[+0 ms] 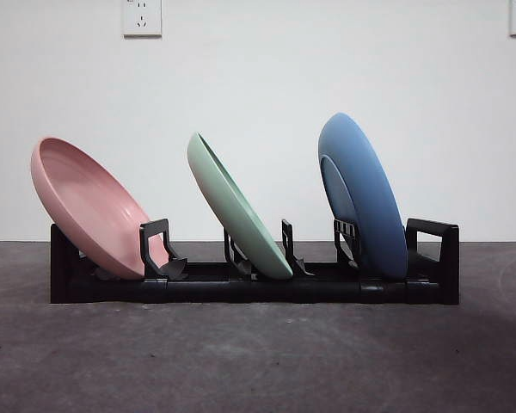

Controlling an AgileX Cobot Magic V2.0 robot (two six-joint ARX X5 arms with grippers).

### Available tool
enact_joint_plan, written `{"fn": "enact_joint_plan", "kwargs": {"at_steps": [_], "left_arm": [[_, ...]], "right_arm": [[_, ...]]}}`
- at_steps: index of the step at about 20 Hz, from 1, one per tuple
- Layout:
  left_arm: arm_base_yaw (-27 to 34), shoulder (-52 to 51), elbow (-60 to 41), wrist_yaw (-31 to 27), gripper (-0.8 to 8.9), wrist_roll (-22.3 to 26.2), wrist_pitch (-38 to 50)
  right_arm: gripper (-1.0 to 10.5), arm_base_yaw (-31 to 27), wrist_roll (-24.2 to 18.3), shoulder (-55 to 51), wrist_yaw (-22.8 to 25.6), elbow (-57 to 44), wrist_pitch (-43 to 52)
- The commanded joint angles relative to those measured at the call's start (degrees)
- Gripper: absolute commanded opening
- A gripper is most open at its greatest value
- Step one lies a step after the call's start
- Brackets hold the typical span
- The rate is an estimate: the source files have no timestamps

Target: Place the plate

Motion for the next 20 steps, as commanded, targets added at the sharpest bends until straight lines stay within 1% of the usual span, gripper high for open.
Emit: {"fn": "enact_joint_plan", "kwargs": {"at_steps": [1, 3, 4, 5, 8, 10, 12, 13, 16, 18, 20], "left_arm": [[0.0, -0.1, -1.0, -0.3, 0.07, -10.2, 1.6], [0.0, -0.1, -1.0, -0.2, 0.07, -14.8, 2.6], [0.0, -0.1, -1.0, -0.2, 0.07, -16.5, 3.2], [0.0, -0.1, -1.0, -0.2, 0.07, -17.6, 3.9], [0.0, -0.1, -1.0, 0.3, 0.07, -20.1, 7.3], [0.0, -0.1, -0.7, 1.0, 0.07, -23.3, 9.1], [0.0, 0.0, 0.3, 3.0, 0.07, -25.4, 8.9], [0.0, 0.1, 1.3, 4.5, 0.08, -25.6, 8.0], [0.0, 1.2, 6.2, 7.9, 0.10, -25.8, 1.4], [0.0, 2.7, 10.6, 8.4, 0.10, -25.5, -4.4], [0.0, 4.5, 14.7, 8.6, 0.10, -24.2, -9.4]], "right_arm": [[0.1, 0.0, 5.7, -0.1, 0.1, -0.2, 1.2], [0.1, 0.0, 10.0, -0.1, 0.1, -0.2, 1.4], [0.1, 0.0, 13.1, -0.1, -0.1, -0.2, 1.7], [0.1, 0.2, 14.9, -0.1, -0.6, -0.2, 2.2], [0.1, 0.2, 18.0, -0.1, -3.8, -0.2, 5.3], [0.1, 0.2, 20.9, -0.1, -5.2, -0.1, 7.6], [0.1, 0.2, 24.1, -0.1, -6.4, 0.6, 8.8], [0.1, 0.2, 25.1, 0.0, -6.8, 1.6, 8.1], [0.1, 0.2, 25.4, 1.7, -7.3, 6.7, 1.5], [0.1, 0.2, 25.4, 4.2, -7.8, 11.0, -3.5], [0.1, 0.2, 25.0, 6.9, -9.5, 14.8, -7.2]]}}
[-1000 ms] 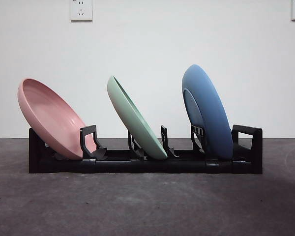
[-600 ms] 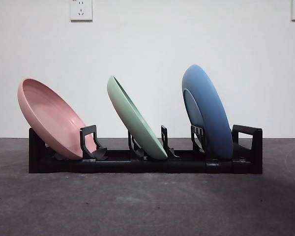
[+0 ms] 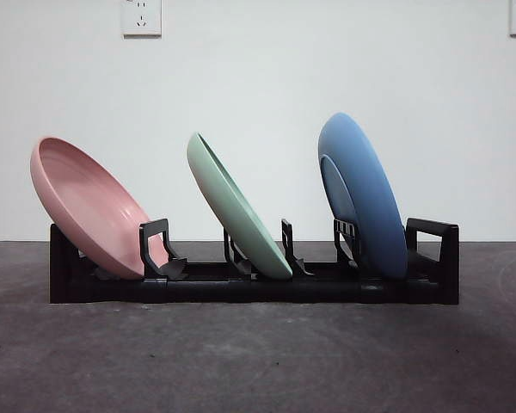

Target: Place the plate

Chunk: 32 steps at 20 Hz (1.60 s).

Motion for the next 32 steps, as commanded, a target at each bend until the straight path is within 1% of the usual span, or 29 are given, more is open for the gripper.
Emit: {"fn": "enact_joint_plan", "kwargs": {"at_steps": [1, 6, 9, 11, 13, 15, 19, 21, 23, 24, 26, 27, 30, 32], "left_arm": [[0.0, 2.7, 7.1, 1.0, 0.10, 2.1, -6.9], [0.0, 9.0, 18.6, 1.9, 0.10, 8.4, -20.9], [0.0, 12.9, 24.9, 1.9, 0.10, 12.8, -28.9], [0.0, 15.8, 28.9, 2.3, 0.10, 14.8, -34.2], [0.0, 18.4, 32.0, 3.1, 0.10, 16.0, -38.8], [-0.2, 20.9, 34.6, 4.3, 0.10, 17.2, -42.8], [-0.4, 26.1, 38.8, 7.4, 0.10, 18.8, -50.8], [-0.8, 28.9, 40.3, 9.2, 0.10, 19.8, -53.3], [-1.4, 30.6, 40.9, 10.8, 0.11, 20.4, -53.2], [-1.6, 30.9, 41.0, 10.8, 0.70, 20.4, -52.7], [-1.6, 30.9, 41.0, 10.8, 3.57, 20.4, -52.8], [-1.7, 30.8, 41.0, 10.8, 4.04, 20.4, -52.8], [-1.7, 30.8, 41.0, 10.8, 4.01, 20.4, -52.7], [-1.7, 30.8, 41.0, 10.8, 4.01, 20.4, -52.6]], "right_arm": [[0.1, 0.1, 0.6, 4.2, -3.0, 6.1, -4.8], [0.1, 0.1, 0.3, 13.3, -11.4, 16.1, -12.7], [0.1, 0.1, -1.2, 18.7, -17.9, 21.8, -17.8], [0.1, 0.1, -1.3, 22.7, -21.9, 25.8, -21.6], [0.1, 0.1, -2.6, 25.9, -24.7, 29.0, -24.9], [0.1, 0.4, -4.7, 28.9, -25.6, 31.9, -28.3], [0.1, 1.9, -10.1, 34.4, -25.5, 36.9, -35.8], [0.1, 2.8, -13.4, 37.2, -24.9, 39.2, -39.9], [0.1, 4.0, -16.1, 39.3, -25.0, 40.1, -41.2], [0.4, 4.5, -17.2, 39.8, -25.0, 40.1, -41.2], [2.7, 4.9, -17.5, 40.1, -24.9, 40.1, -41.0], [3.2, 4.9, -17.5, 40.1, -24.9, 40.1, -40.8], [3.2, 5.0, -16.7, 40.2, -25.0, 40.3, -40.5], [3.2, 5.7, -14.2, 41.9, -25.0, 42.1, -40.4]]}}
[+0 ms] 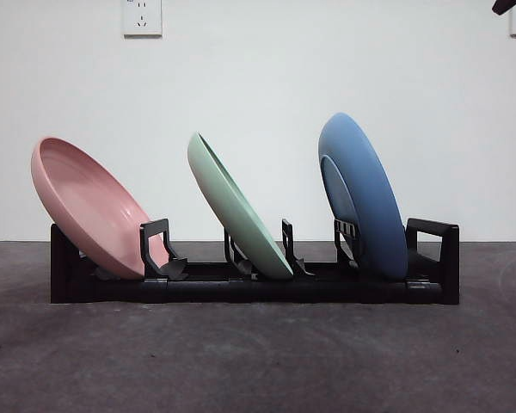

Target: Place the plate

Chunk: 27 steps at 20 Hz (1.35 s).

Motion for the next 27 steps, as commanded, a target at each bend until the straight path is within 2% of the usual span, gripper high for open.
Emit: {"fn": "enact_joint_plan", "kwargs": {"at_steps": [1, 4, 8, 12, 19, 23, 27], "left_arm": [[-0.1, 0.3, 1.2, 0.3, 4.02, 0.7, 0.8], [-0.1, 0.3, 1.2, 0.3, 4.02, 0.7, 1.5], [-0.1, 0.3, 1.2, 0.3, 4.02, 0.7, 1.5], [-0.1, 0.3, 1.2, 0.3, 4.02, 0.7, 1.6], [-0.1, 0.3, 1.2, 0.3, 4.02, 0.7, 3.0], [-0.1, 0.3, 1.2, 0.3, 4.02, 0.7, 4.0], [-0.1, 0.3, 1.2, 0.3, 4.02, 0.7, 4.0]], "right_arm": [[3.1, 1.2, 3.1, 3.6, 0.0, 4.5, 0.5], [2.2, 2.8, 3.5, 12.0, -0.1, 13.3, -1.4], [2.3, 4.8, 0.5, 24.7, 0.0, 25.6, -3.3], [2.3, 7.0, 0.0, 36.5, 0.0, 34.5, -3.3], [2.3, 10.4, -1.2, 48.5, 0.2, 38.5, -2.3], [2.3, 12.2, -1.4, 51.2, 3.5, 38.5, -1.8], [0.6, 12.9, -1.4, 51.5, 4.8, 38.5, -1.7]]}}
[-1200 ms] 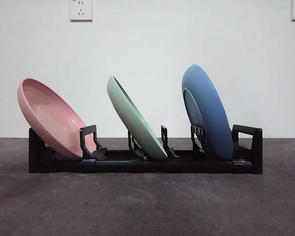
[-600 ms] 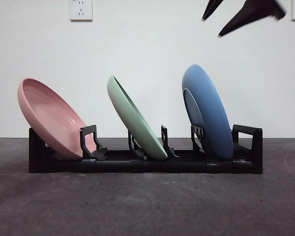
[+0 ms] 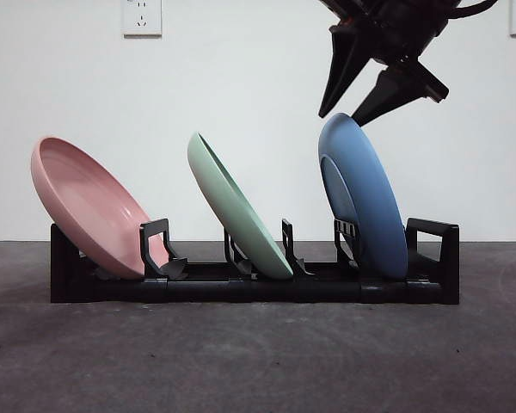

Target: Place the plate

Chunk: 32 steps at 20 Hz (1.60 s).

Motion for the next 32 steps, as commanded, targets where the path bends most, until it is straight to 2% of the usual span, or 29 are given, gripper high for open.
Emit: {"fn": "enact_joint_plan", "kwargs": {"at_steps": [1, 7, 11, 13, 16, 19, 22, 26, 29, 32], "left_arm": [[-0.1, 0.3, 1.2, 0.3, 4.02, 0.7, 0.5], [-0.2, 0.3, 1.2, 0.3, 4.02, 0.7, 0.3], [-0.2, 0.3, 1.2, 0.3, 4.02, 0.7, 0.2], [-0.2, 0.3, 1.2, 0.3, 4.02, 0.7, 0.2], [-0.2, 0.3, 1.2, 0.3, 4.02, 0.7, 0.2], [-0.2, 0.3, 1.2, 0.3, 4.02, 0.7, 0.2], [-0.2, 0.3, 1.2, 0.3, 4.02, 0.7, 0.2], [-0.2, 0.3, 1.2, 0.3, 4.02, 0.7, 0.2], [-0.2, 0.3, 1.2, 0.3, 4.02, 0.8, 0.3], [-0.2, 0.3, 1.2, 0.3, 4.02, 0.8, 0.3]], "right_arm": [[0.1, 0.5, -0.7, 1.2, 0.4, 1.5, 0.4], [0.1, 0.5, -0.5, 0.2, 0.2, 2.2, -0.1], [0.1, 0.5, -0.5, -3.0, -0.3, 8.2, -5.7], [0.1, 0.5, -0.8, -5.0, -2.5, 11.0, -7.6], [0.1, 0.5, -2.8, -9.4, -8.3, 11.7, -6.1], [0.1, 1.4, -3.7, -14.1, -8.8, 11.0, -4.5], [0.1, 3.6, -3.7, -20.9, -8.2, 5.5, 2.6], [0.1, 8.7, -3.7, -32.3, -3.7, -9.5, 15.5], [0.1, 14.0, -4.2, -40.1, 0.7, -21.3, 23.5], [0.1, 21.3, -6.2, -47.0, 8.3, -32.1, 28.2]]}}
